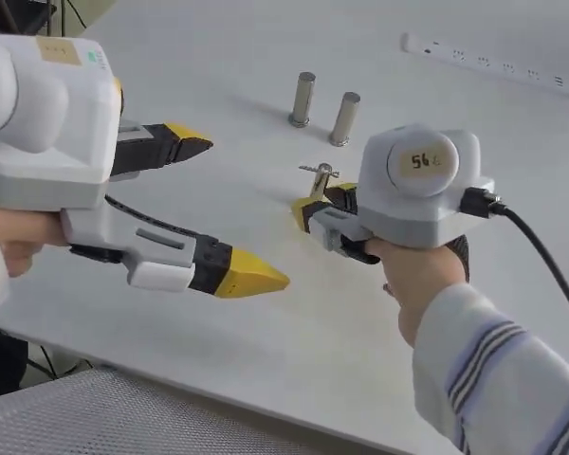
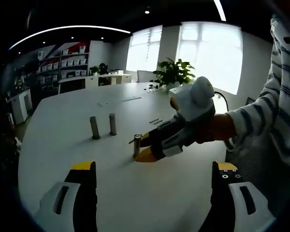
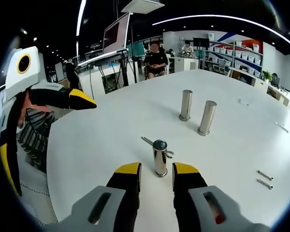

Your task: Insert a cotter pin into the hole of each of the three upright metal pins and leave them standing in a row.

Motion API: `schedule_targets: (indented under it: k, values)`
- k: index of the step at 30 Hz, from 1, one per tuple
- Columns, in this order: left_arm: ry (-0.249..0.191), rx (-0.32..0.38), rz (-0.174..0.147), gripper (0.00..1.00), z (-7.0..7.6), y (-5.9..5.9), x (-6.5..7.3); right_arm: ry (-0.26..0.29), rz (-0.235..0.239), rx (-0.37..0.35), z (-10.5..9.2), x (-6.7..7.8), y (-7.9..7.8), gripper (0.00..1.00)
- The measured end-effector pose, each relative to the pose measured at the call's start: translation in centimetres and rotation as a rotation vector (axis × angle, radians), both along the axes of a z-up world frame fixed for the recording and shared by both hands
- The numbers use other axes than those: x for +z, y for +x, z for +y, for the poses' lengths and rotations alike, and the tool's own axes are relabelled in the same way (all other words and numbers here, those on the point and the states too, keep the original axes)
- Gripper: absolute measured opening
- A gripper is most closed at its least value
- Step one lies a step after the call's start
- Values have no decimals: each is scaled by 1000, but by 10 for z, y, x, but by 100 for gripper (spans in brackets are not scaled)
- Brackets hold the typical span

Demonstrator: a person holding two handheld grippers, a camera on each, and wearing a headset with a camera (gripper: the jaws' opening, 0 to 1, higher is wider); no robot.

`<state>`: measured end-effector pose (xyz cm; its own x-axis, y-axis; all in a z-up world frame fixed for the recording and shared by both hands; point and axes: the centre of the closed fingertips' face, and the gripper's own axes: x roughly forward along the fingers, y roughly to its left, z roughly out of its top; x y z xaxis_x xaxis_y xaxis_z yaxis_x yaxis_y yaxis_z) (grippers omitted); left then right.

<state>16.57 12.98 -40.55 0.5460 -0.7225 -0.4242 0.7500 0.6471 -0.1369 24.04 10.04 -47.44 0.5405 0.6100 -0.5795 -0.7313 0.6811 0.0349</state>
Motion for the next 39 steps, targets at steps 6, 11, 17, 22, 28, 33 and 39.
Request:
schedule_targets:
  k: [6, 11, 17, 22, 28, 33, 39]
  values:
    - [-5, 1, -3, 99, 5, 4, 3, 24, 24, -48, -27, 20, 0, 28]
    - [-22, 11, -5, 99, -2, 5, 10, 19, 18, -112, -59, 38, -1, 46]
    - [-39, 5, -6, 99, -13, 6, 20, 50, 34, -96, -83, 54, -14, 63]
    - [-36, -9, -3, 99, -21, 7, 23, 40, 56, -43, -94, 58, -38, 77]
    - [-25, -23, 11, 99, -23, 5, 20, 47, 59, -8, -106, 68, -58, 86]
    - [-18, -28, 45, 99, -24, -2, 12, 54, 46, -21, -118, 76, -66, 93]
    - [-2, -33, 60, 99, -25, -2, 9, 75, 66, -117, -139, 82, -69, 94]
